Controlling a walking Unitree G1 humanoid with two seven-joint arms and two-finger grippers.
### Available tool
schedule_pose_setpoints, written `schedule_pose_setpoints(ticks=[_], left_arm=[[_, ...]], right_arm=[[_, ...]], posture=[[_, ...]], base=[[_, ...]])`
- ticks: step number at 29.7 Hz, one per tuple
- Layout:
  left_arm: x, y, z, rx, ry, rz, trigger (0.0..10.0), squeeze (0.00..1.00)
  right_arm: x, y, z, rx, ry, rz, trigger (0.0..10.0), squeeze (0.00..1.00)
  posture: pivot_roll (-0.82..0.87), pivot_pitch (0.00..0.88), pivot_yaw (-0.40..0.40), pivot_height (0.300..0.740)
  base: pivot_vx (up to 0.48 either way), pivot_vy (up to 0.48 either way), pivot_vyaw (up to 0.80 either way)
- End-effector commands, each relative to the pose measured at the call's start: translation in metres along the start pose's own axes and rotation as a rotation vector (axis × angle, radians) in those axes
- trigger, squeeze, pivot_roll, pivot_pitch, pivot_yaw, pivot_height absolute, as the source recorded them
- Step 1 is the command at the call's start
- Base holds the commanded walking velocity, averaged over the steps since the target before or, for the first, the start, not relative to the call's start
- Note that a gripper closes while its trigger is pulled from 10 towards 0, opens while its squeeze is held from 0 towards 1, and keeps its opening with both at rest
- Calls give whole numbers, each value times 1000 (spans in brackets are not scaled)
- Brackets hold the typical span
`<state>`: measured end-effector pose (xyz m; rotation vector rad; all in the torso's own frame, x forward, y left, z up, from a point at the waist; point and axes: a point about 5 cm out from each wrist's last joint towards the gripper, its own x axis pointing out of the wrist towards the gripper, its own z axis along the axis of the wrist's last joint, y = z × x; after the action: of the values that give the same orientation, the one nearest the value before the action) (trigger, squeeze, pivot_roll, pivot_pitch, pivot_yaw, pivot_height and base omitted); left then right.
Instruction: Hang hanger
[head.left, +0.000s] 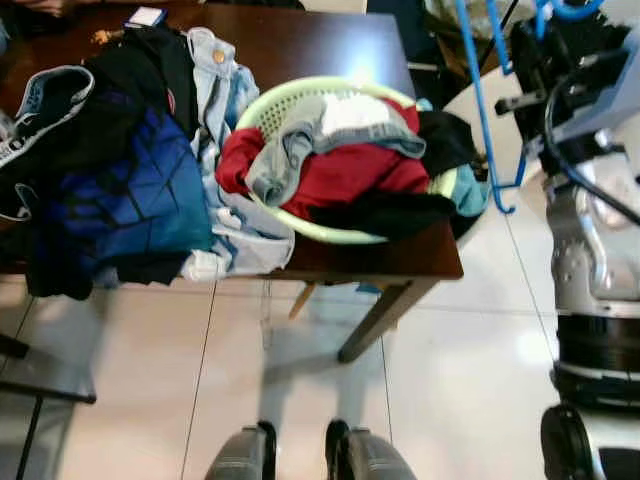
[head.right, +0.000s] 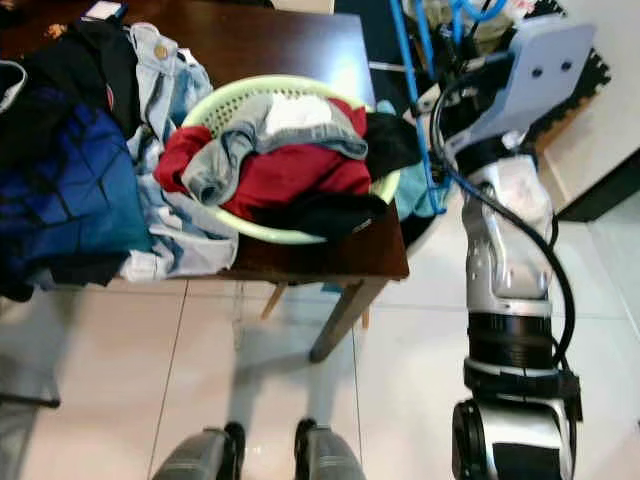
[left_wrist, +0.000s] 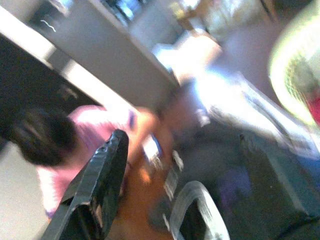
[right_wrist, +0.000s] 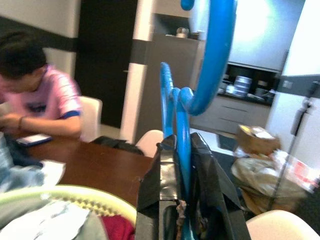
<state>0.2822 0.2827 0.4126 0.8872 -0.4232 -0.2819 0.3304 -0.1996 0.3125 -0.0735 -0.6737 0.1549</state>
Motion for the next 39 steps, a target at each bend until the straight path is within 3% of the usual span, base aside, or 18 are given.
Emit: schedule_pose_setpoints(ticks=[1,4,5,6,7,8,10,12,16,24,25,28,29,30,32,33,34,39], left_arm=[[17,-7,-9,-64,-20,54,10000,0],[17,-7,-9,-64,-20,54,10000,0],[39,-23,-20,-137,-37,55,10000,0],[39,-23,-20,-137,-37,55,10000,0],[62,-51,-29,-196,-48,-23,10000,0],[62,-51,-29,-196,-48,-23,10000,0],[93,-92,-34,-309,-62,-180,10000,0],[106,-113,-29,-408,-87,-304,10000,0],[114,-127,-29,-463,-75,-389,10000,0],[120,-143,-31,-438,-37,-534,10000,0],[121,-147,-33,-453,-27,-577,9294,0],[122,-152,-36,-456,6,-605,10000,0],[123,-156,-41,-452,40,-604,9529,0],[125,-158,-44,-450,64,-582,6196,0],[125,-158,-44,-450,64,-582,6196,0],[126,-158,-46,-437,82,-556,3843,0],[128,-155,-49,-416,109,-492,0,0],[129,-152,-49,-413,116,-451,0,0]], right_arm=[[-1,-10,4,-23,-20,-81,10000,0],[-1,-10,4,-23,-20,-81,10000,0],[-3,-16,8,-36,-28,-133,10000,0],[-3,-16,8,-36,-28,-133,10000,0],[-6,-22,11,-49,-31,-163,10000,0],[-6,-22,11,-49,-31,-163,10000,0],[-10,-27,14,-71,-27,-176,10000,0],[-12,-29,16,-80,-25,-179,10000,0],[-15,-29,17,-84,-22,-187,10000,0],[-19,-29,15,-88,-4,-197,10000,0],[-19,-29,14,-86,-1,-198,10000,0],[-19,-28,14,-84,1,-198,10000,0],[-18,-27,14,-80,1,-198,10000,0],[-18,-26,15,-78,1,-197,10000,0],[-18,-26,15,-78,1,-197,10000,0],[-18,-26,15,-75,1,-197,10000,0],[-20,-25,16,-76,4,-198,10000,0],[-21,-26,16,-76,5,-202,10000,0]], posture=[[15,155,-4,740],[15,155,-4,740],[-1,160,1,740],[-1,160,1,740],[-19,166,4,740],[-19,166,4,740],[-45,177,17,740],[-55,184,24,740],[-67,197,33,740],[-68,220,35,740],[-68,220,35,740],[-63,225,38,740],[-63,230,39,740],[-65,233,40,740],[-65,233,40,740],[-66,233,41,740],[-68,234,43,740],[-70,236,44,740]], base=[[0,0,0],[0,0,0],[0,0,0],[0,0,0],[0,0,0],[0,0,0],[0,0,0],[0,0,0],[0,0,0],[0,0,0],[0,0,0],[0,0,0],[0,0,0],[0,0,0],[0,0,0],[0,0,0],[0,0,0],[0,0,0]])
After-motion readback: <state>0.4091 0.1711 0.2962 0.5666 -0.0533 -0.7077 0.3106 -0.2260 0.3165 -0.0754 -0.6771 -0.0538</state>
